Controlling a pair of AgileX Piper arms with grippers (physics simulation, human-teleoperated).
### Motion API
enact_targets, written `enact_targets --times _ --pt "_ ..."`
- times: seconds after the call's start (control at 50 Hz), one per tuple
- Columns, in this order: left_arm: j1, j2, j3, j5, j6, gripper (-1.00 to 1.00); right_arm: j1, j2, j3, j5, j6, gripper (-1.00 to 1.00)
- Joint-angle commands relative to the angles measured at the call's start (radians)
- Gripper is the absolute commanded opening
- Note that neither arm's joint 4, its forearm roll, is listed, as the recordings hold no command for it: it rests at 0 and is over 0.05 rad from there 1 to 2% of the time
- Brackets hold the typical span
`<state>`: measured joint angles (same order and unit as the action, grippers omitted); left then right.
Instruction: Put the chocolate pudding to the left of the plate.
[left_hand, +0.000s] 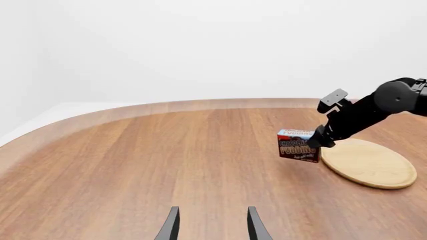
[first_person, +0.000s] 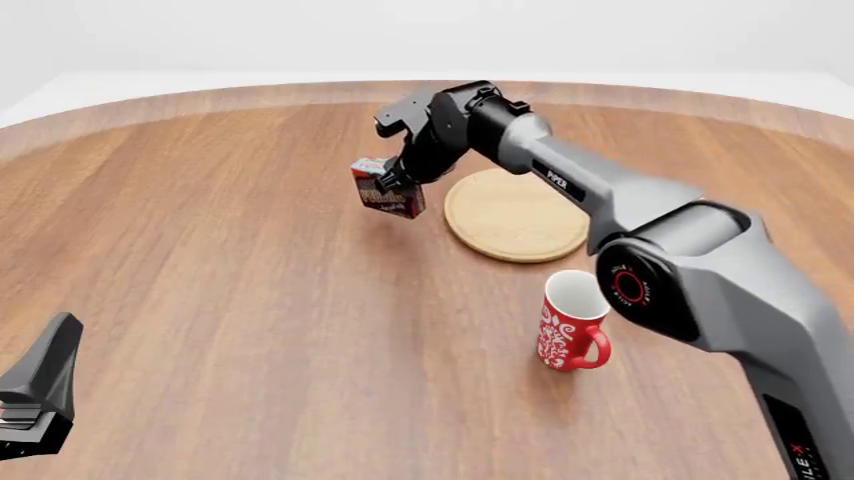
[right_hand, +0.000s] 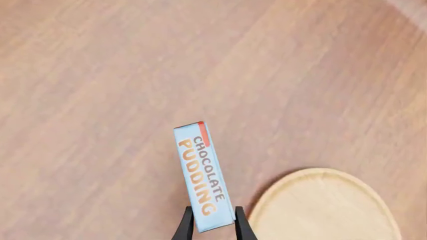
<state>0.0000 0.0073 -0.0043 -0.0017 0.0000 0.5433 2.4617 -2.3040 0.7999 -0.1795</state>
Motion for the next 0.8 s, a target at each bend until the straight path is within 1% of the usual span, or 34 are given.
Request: enact_targets --times 0.02,0.14,0.28,0.54,0.68,0.72,0.8 --pt "0.0 0.0 0.0 0.0 0.0 1.0 -0.006 0.033 -0.063 0.044 0.013 -1.0" --pt "0.0 0.0 0.0 0.0 0.0 1.0 0.0 0.046 -0.088 0.063 0.024 -1.0" --pt "0.0 0.0 0.0 0.0 0.0 1.0 0.0 0.057 -0.105 0.079 0.021 -1.0" --pt "0.0 0.0 0.0 0.0 0.0 1.0 0.003 0.053 -0.099 0.076 0.03 -1.0" --pt "0.0 0.0 0.0 0.0 0.0 1.0 -0.004 0.088 -0.162 0.118 0.023 -1.0" --pt "0.0 0.0 0.0 0.0 0.0 1.0 -0.007 0.109 -0.201 0.145 0.019 -1.0" --pt "0.0 0.0 0.0 0.0 0.0 1.0 -0.007 0.118 -0.219 0.157 0.023 -1.0"
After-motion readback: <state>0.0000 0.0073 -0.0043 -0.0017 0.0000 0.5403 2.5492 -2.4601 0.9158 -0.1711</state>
